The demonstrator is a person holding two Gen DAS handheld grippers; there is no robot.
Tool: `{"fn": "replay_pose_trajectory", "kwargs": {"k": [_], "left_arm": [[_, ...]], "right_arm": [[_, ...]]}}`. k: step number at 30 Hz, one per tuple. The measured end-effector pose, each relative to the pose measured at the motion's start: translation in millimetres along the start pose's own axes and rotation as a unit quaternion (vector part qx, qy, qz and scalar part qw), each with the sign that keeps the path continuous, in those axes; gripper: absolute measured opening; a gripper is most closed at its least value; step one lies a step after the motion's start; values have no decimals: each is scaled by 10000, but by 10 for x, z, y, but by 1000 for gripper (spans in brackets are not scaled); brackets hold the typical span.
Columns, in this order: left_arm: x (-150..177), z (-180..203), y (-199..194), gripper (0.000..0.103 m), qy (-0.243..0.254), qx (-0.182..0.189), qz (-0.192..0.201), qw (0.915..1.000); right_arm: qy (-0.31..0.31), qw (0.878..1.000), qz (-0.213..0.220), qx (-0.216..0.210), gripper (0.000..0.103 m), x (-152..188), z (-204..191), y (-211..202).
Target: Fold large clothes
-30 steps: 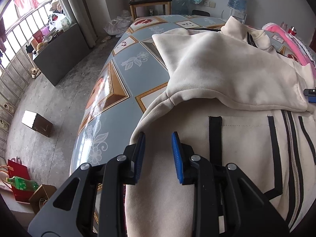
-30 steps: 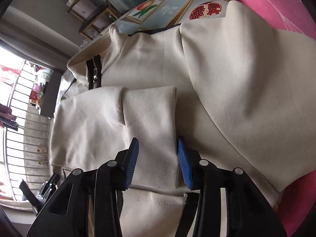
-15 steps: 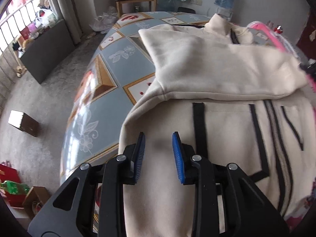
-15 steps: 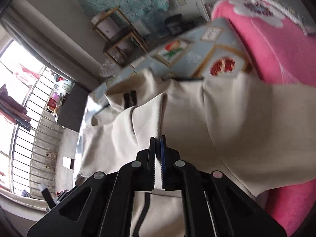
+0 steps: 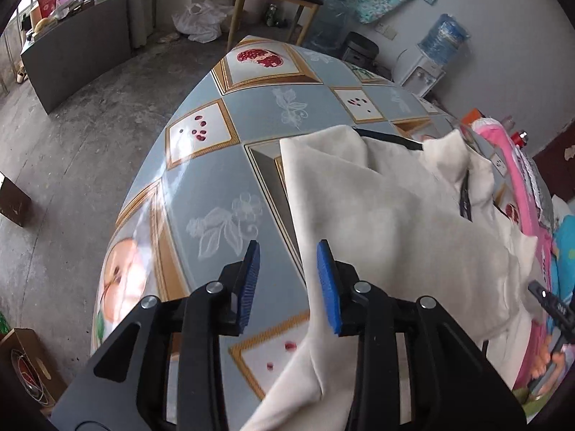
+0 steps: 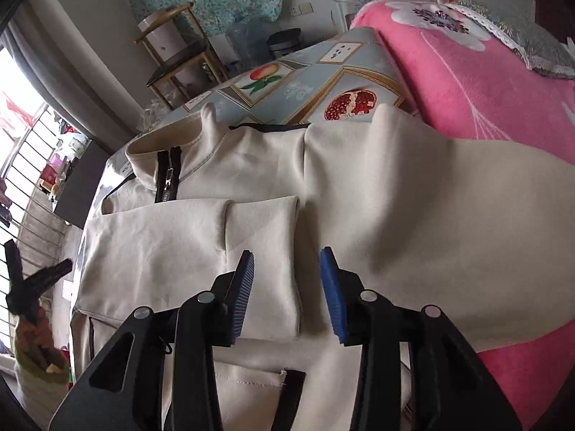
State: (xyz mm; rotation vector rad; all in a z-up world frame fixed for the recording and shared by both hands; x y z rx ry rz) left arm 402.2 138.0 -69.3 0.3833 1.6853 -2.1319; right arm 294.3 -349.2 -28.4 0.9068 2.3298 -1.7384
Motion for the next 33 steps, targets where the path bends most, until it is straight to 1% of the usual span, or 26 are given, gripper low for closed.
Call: {"fn": "replay_pose_trajectory", "kwargs": {"k": [2,4,5,6,7,9,10,12,13,14,15,17,20,21,22,23,25,26,27,29,31,33], "left_arm": [[-161,-72,206,31,-239,63,-107,9996],[-291,-91,299,30,-387,254,-27,9989],[-332,-90,328,29,-397,235,-31,9989],[-367,-75,354,24,-378,205,-29,9991],[-382,-54,378,11,-335,218,-41,9992],[-390,11,395,4,-103,23,-10,9999],[-392,72,367,4,122,-112,53,9998],[-420,185,221,4,594,-458,283,9968],[-440,244,110,4,779,-572,437,9944],[-465,255,48,4,841,-597,493,9934],[-478,251,28,4,879,-629,482,9930],[-467,201,94,4,985,-857,360,9908],[-400,106,309,4,962,-913,105,9911],[-376,92,353,5,955,-912,87,9912],[-368,98,337,5,978,-901,182,9910],[-355,98,317,8,1006,-924,183,9905],[-337,80,244,9,1044,-1079,185,9885],[-322,59,170,9,1056,-1236,217,9865],[-303,52,98,9,1078,-1279,259,9856],[-248,53,-103,9,1120,-1238,383,9852],[-141,134,-319,10,1246,-1176,503,9839],[-14,274,-460,13,1360,-1012,517,9842]], "right_arm": [[9,9998,-78,-183,38,26,-21,9],[17,9996,-122,-269,38,38,-42,46],[27,9995,-133,-270,38,44,-44,60],[36,9995,-134,-278,38,55,-57,74],[51,9995,-121,-292,38,60,-62,86],[72,9995,-78,-285,38,71,-68,96],[75,9996,-48,-258,38,77,-67,87],[45,9999,27,-161,38,74,-76,55],[-9,9998,82,-162,38,68,-98,25],[-70,9997,144,-169,38,65,-128,-2],[-140,9996,176,-172,38,63,-156,-15],[-355,9991,198,-140,38,72,-259,6],[-659,9977,48,-149,37,123,-406,160],[-769,9970,-50,-42,37,145,-445,255],[-863,9961,-136,106,37,168,-466,340],[-944,9949,-219,264,37,189,-469,415],[-997,9927,-406,550,37,234,-430,547],[-968,9930,-390,549,37,238,-421,534],[-916,9937,-393,520,37,235,-421,493],[-806,9960,-238,297,37,223,-438,359],[-726,9973,-95,69,37,214,-437,262],[-497,9987,-130,60,37,194,-356,277]]}}
Point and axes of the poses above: each gripper's, at about its wrist camera, not at the fingertips, and y roughly the way its jaws point, z to its right, x to its underside, the point moved 3 cm from there along y, roughly the way its jaws point, and after that the axes turned 9 degrees about y, right-handed, at the moved point
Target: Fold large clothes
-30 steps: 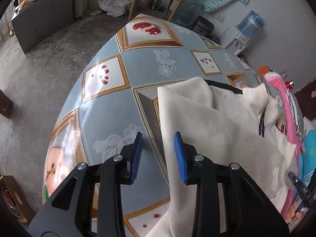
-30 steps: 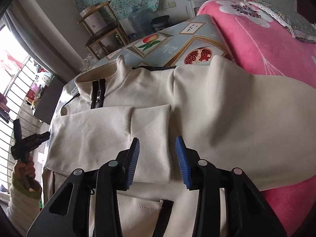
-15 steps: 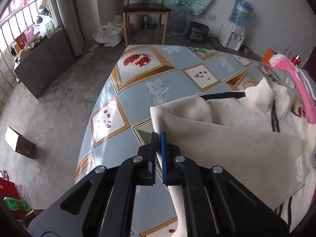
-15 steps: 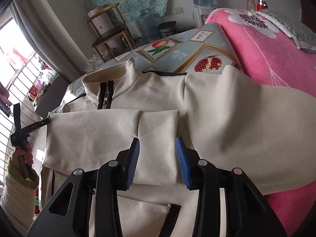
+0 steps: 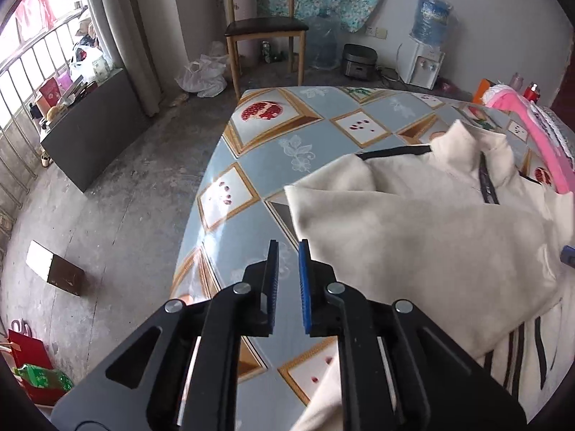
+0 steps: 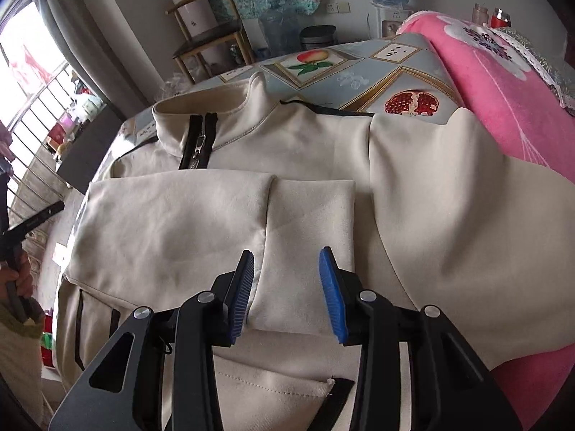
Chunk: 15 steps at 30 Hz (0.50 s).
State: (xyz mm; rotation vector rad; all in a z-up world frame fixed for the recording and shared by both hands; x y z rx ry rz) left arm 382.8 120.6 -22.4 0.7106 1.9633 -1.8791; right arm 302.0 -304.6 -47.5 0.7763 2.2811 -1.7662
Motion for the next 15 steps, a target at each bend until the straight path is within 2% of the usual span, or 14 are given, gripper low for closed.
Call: {"fn": "replay_pose_trajectory", "kwargs": {"k": [3,7,10,12,15], "left_arm": [[107,303,-175,20,205,252,-20,9995],[243,752,-316,41,506,544,-24,9972],[278,1041,-307,54,673,602,2,9959],[279,1194,-227,65,738,697,-43,9948],[314,1377,-39,69,901,571,-198,9941]], "right_arm": [[463,9980,-410,-152,37,30,196,185],[727,9957,-247,-517,39,107,281,-99],[742,9951,46,-647,62,221,358,-455],[797,9947,189,-616,66,285,478,-665],[1097,9924,345,-437,66,399,801,-978]]}}
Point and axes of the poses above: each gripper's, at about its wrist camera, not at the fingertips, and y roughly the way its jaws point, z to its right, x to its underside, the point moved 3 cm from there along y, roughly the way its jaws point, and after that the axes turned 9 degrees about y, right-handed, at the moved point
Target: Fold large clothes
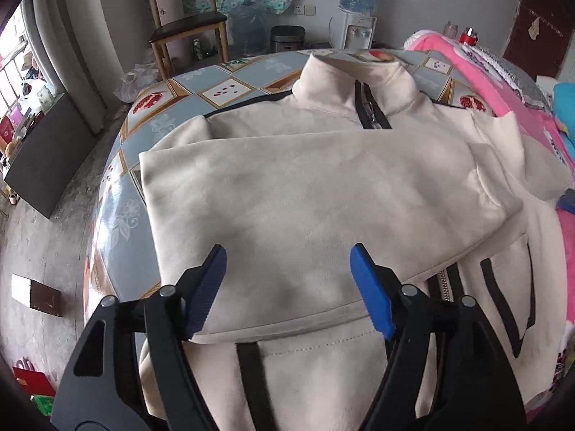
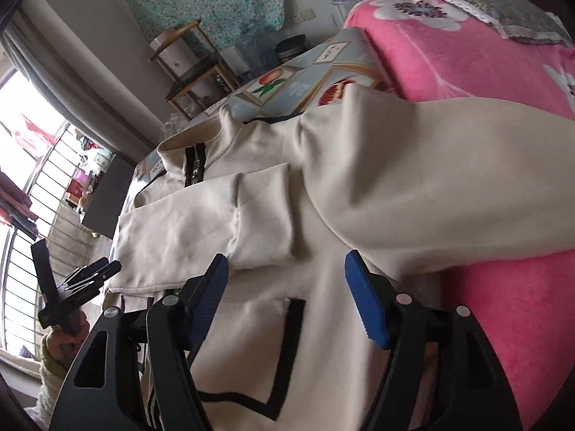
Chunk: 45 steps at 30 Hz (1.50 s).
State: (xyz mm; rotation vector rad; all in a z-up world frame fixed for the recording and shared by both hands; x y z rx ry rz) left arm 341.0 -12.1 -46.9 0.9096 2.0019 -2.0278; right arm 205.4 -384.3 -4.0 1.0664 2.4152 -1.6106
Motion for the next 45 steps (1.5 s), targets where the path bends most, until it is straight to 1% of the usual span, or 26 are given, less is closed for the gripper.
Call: {"fn": "replay_pose_trajectory", "kwargs": {"k": [4,5,6,8,10,13,14,16,19,21,23,25,27,30,32,33,36,38,41,43,45], "left_arm": [[94,60,261,70,-30,-97,-298,9995],[130,54,305,73,-61,-106,-346,9993],[152,32,312,78,-132,-119,-289,9994],[195,-20,324,83,-275,-100,-262,9992],[210,-33,315,83,-288,-56,-206,9994],[203,-28,335,90,-275,-124,-236,9993],[202,-42,340,92,-315,-98,-227,9992],[199,-28,356,95,-243,-77,-245,9994],[204,-33,356,95,-266,-84,-224,9994],[204,-31,357,95,-264,-90,-213,9994],[203,-28,360,96,-254,-91,-225,9994],[199,-33,363,96,-266,-82,-266,9993],[196,-34,363,96,-258,-74,-288,9992],[188,-36,363,96,-252,-70,-310,9992],[188,-37,361,96,-270,-79,-298,9992],[189,-33,361,96,-266,-89,-290,9992],[202,-25,355,96,-313,-154,-276,9990],[209,-23,350,96,-356,-173,-248,9989],[221,-23,347,96,-307,-160,-194,9992],[211,-24,351,96,-296,-137,-236,9992],[197,-32,358,96,-291,-100,-320,9990]], "right_arm": [[613,9975,308,171,66,-22,551,-387],[819,9957,389,206,66,-31,726,-482],[1056,9930,465,244,66,-45,912,-567],[1497,9864,599,326,66,-63,1265,-711],[1977,9763,775,413,66,-78,1633,-843],[2627,9575,1103,455,66,-140,2128,-1017],[2779,9524,1181,425,66,-133,2231,-1036],[3196,9371,1355,359,66,-175,2526,-1108],[3629,9204,1445,142,66,-259,2866,-1119],[3927,9081,1451,105,66,-277,3068,-1085],[4083,9003,1502,132,66,-322,3182,-1051],[4144,8958,1598,179,66,-393,3276,-1019],[4205,8912,1690,190,61,-461,3354,-1001],[4167,8900,1830,281,54,-588,3421,-973],[4170,8889,1858,386,46,-670,3490,-945],[4188,8878,1859,429,44,-695,3521,-927],[4177,8878,1834,601,32,-743,3546,-916],[4004,8932,1872,828,11,-767,3471,-982],[3659,9019,2101,929,11,-833,3218,-1191],[3386,9090,2266,875,11,-907,3000,-1351],[3050,9175,2441,751,10,-1011,2688,-1539]]}}
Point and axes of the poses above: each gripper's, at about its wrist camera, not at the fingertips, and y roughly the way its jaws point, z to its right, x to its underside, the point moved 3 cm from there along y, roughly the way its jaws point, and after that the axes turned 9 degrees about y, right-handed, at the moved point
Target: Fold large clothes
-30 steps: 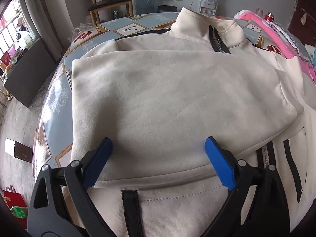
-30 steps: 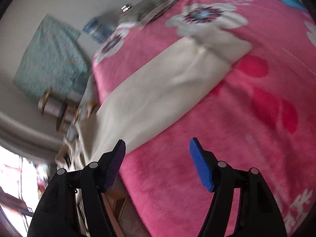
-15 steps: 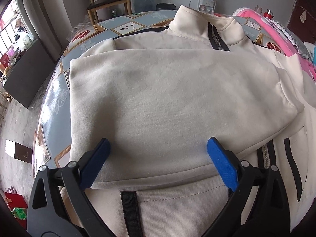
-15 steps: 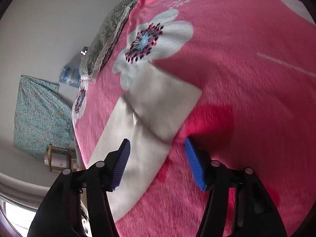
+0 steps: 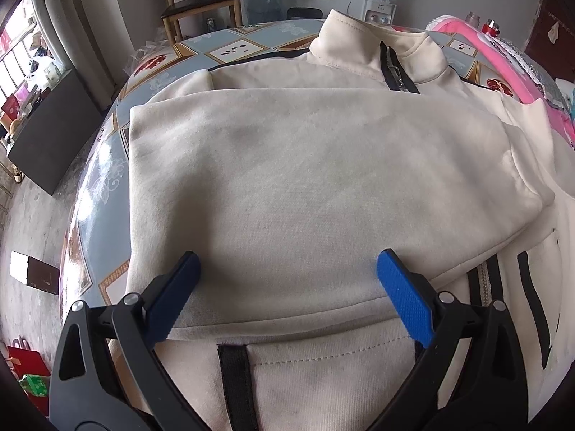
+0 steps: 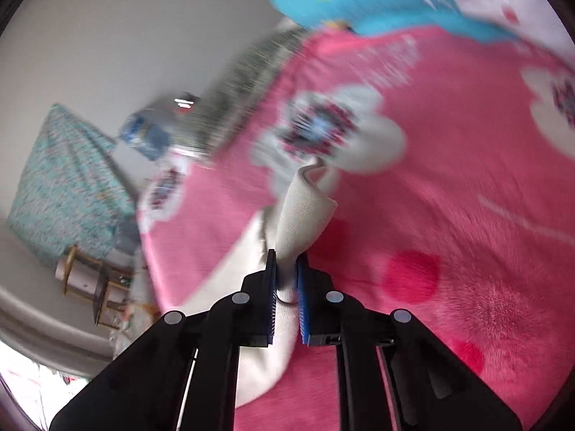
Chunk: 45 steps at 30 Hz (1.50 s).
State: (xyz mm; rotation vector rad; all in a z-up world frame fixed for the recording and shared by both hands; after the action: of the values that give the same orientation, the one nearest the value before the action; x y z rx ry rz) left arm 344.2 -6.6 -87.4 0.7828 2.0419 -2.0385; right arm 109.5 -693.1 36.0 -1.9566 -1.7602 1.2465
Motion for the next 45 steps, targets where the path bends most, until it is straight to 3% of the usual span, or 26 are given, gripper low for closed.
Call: {"fn": "replay_pose_trajectory", "kwargs": {"k": [4,8,12,17,22,25,30,33,34,35,38,40,45], "left_arm": [[-15,3,11,96,60,48,-56,10000],[-30,0,16,96,154,113,-61,9998],[-23,-5,-12,96,258,291,-12,9992],[16,-92,-75,96,231,486,50,9985],[60,-184,-164,96,200,650,172,9975],[100,-224,-224,96,231,699,264,9969],[156,-309,-374,95,173,794,514,9954],[157,-362,-497,95,94,978,744,9924],[149,-369,-526,95,78,1032,803,9914],[131,-372,-551,95,57,1098,859,9902],[52,-363,-565,95,-62,1278,933,9874],[-18,-336,-527,95,-169,1445,904,9852],[-212,-198,-340,69,-343,1690,610,9831]], "right_arm": [[-620,9960,150,-628,10,104,-760,-415],[-1409,9809,132,-1338,10,460,-1685,-764],[-2188,9546,-280,-2002,10,1141,-2579,-908],[-2890,9192,-997,-2483,10,2231,-3318,-749],[-3491,8885,-1834,-2347,10,3514,-3570,-265],[-3873,8714,-2380,-1844,10,4283,-3450,199],[-4238,8259,-3578,-1011,14,5208,-3069,779],[-4147,8051,-4096,-1096,31,5328,-2946,826],[-4055,8008,-4226,-1251,50,5308,-2928,796],[-3934,7991,-4312,-1439,62,5256,-2924,741],[-3639,8035,-4326,-1864,65,5029,-2860,538],[-3401,8161,-4222,-2001,66,4742,-2736,461],[-3234,8533,-3738,-1662,66,4277,-2178,387]]}}
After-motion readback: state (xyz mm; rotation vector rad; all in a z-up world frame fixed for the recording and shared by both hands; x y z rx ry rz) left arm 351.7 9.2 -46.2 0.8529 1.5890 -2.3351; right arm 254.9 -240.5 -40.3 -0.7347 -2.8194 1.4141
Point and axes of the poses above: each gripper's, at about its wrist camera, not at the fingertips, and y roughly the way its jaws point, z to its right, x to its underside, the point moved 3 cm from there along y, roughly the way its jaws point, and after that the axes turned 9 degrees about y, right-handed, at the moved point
